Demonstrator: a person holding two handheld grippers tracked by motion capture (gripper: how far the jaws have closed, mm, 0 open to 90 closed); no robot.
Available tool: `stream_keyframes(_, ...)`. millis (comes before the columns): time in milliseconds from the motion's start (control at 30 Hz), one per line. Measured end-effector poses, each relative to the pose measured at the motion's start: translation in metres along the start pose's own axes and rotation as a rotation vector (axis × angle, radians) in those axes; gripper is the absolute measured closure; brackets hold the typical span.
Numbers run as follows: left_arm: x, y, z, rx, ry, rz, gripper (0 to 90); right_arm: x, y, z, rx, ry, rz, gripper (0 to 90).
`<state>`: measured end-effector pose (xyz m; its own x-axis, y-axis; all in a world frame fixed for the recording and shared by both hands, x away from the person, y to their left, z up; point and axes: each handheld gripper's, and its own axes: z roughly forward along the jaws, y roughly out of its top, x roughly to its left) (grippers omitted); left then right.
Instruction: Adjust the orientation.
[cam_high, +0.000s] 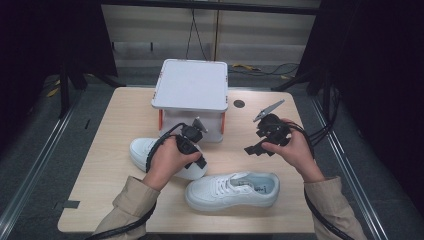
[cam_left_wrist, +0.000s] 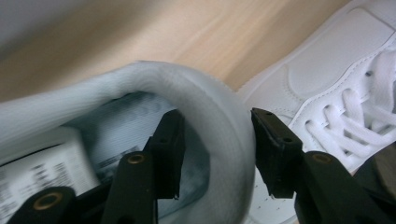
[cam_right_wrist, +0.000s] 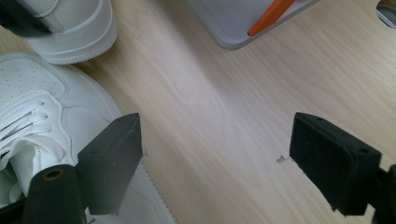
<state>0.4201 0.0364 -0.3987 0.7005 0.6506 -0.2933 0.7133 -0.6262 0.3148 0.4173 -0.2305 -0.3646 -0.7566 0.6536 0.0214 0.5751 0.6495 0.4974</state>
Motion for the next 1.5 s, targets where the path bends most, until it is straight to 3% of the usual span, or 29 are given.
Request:
stream_keyframes(167,0.000,0.008,0.006,0.006,-0.007,-0.031,57.2,-0.001,0.000,0.003,0.003,0.005,-0.004,16.5)
stream_keyframes(267,-0.001,0.009,0.003,0.022,-0.037,0.005,70.7,-0.002,-0.001,0.004,0.000,0.008,-0.001,16.6)
stream_keyframes(367,-0.003,0.007,0.001,0.017,-0.027,0.010,70.2,-0.003,-0.003,0.005,-0.001,0.009,-0.003,16.6)
stream_keyframes(600,-0.001,0.001,-0.006,0.026,-0.058,0.014,74.3,-0.003,-0.005,0.002,-0.005,0.000,0.006,16.6)
stream_keyframes(833,-0.008,-0.001,-0.013,0.040,-0.018,0.055,74.7,0.000,-0.002,0.001,-0.005,0.001,0.002,16.6)
stream_keyframes(867,-0.009,-0.001,-0.018,0.044,-0.005,0.077,74.6,0.000,-0.002,0.000,-0.011,0.000,-0.007,16.6)
stream_keyframes(967,-0.012,-0.003,-0.022,0.040,-0.004,0.078,74.4,0.001,-0.001,-0.002,-0.013,0.001,-0.001,16.6)
stream_keyframes(1033,-0.020,-0.002,-0.031,0.036,0.021,0.097,73.8,0.001,0.000,-0.004,-0.020,-0.005,-0.008,16.6)
stream_keyframes(1300,-0.045,0.007,-0.051,0.027,0.012,0.165,73.1,0.005,0.004,-0.012,-0.025,-0.012,-0.012,16.6)
stream_keyframes(1500,-0.060,0.015,-0.054,0.044,0.023,0.209,73.1,0.003,0.005,-0.013,-0.027,-0.016,-0.014,16.6)
